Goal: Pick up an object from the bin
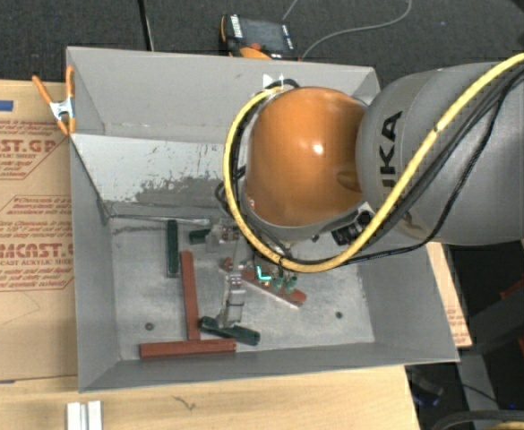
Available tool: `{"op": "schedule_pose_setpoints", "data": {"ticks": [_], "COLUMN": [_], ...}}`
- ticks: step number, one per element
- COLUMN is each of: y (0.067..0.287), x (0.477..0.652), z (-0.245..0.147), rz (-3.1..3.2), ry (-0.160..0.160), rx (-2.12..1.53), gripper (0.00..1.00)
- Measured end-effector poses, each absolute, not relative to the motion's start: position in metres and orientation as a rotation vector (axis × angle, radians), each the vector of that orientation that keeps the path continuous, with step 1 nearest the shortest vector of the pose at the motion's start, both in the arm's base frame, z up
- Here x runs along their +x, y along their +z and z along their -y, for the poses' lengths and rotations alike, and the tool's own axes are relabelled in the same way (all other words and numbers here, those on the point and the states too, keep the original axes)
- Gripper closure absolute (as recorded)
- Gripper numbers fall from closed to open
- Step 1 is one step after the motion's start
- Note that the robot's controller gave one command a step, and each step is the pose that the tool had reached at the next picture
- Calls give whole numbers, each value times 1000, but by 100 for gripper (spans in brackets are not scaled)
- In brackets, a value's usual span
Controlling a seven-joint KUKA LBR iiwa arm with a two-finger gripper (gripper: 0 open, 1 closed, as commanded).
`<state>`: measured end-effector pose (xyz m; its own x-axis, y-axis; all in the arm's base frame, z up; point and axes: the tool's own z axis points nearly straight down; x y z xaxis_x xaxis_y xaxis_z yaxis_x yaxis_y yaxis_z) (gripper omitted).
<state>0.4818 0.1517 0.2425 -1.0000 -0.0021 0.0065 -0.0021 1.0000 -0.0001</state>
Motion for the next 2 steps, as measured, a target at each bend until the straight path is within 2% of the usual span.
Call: {"op": "schedule_pose_setpoints", "data": {"ticks": [1, 2], "y": [69, 73], "x": [510, 513], "z": [-102, -103], "rz": [3118, 3130], "ry": [1, -3], "rx": [292, 292], "gripper": [0, 100]}}
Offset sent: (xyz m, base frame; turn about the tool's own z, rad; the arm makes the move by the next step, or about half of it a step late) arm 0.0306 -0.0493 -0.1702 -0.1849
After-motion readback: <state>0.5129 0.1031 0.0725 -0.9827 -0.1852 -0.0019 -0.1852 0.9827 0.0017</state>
